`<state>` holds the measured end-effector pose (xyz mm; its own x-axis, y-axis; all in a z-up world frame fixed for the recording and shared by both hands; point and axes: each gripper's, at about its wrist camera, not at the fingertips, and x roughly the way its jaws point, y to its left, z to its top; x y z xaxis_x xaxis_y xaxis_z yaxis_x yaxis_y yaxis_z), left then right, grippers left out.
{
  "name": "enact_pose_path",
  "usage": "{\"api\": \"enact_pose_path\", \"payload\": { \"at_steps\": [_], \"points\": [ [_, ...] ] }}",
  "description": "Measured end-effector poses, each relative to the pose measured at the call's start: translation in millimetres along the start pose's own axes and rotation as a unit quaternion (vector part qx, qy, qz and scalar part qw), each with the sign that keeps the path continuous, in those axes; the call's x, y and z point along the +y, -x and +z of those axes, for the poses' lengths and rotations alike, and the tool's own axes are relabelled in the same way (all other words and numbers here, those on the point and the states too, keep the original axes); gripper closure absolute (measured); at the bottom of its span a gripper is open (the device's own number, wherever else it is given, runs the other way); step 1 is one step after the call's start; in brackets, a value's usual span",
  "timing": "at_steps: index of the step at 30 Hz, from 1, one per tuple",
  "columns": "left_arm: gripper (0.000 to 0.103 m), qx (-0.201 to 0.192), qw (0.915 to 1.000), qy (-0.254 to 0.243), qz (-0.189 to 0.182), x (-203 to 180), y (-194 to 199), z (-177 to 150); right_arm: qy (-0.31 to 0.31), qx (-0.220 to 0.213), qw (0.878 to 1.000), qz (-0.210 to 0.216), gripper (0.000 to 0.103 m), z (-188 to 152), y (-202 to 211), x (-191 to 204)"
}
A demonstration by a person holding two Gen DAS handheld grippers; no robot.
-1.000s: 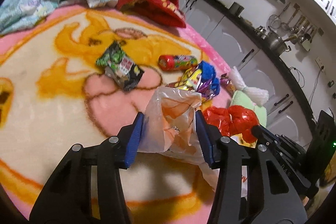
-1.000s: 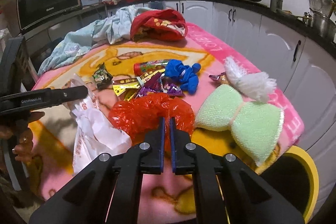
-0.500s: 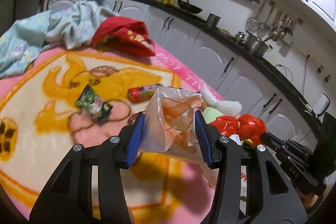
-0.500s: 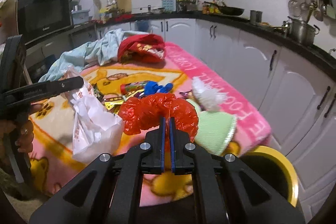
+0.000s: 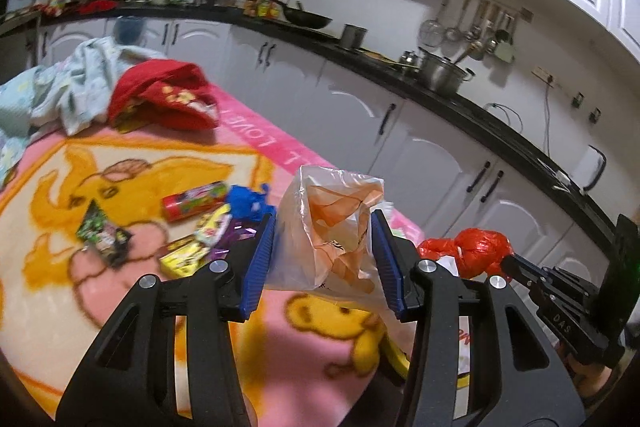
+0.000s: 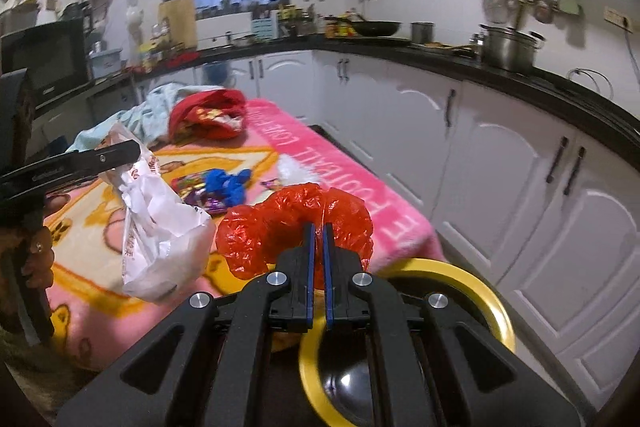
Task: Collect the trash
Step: 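Carry both bags over the yellow bin and open both tools to drop them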
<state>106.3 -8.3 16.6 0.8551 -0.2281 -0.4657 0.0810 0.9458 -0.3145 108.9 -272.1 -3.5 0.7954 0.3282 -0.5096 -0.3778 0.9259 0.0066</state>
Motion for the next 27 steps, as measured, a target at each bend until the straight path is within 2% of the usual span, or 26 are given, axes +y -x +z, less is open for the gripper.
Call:
{"api": "enact_pose_path", "payload": {
  "at_steps": [14, 27],
  "points": [
    [0.063, 0.003, 0.9979, -0.056, -0.032, -71, -43, -9, -0.046, -0.015, 0.995, -0.087, 0.099, -19, 31, -63],
    [0.063, 0.013, 0.9955, -0.091, -0.024, -105, -79, -26, -0.043, 0.011, 0.986, -0.161, 0.099, -42, 28, -99]
  ]
}}
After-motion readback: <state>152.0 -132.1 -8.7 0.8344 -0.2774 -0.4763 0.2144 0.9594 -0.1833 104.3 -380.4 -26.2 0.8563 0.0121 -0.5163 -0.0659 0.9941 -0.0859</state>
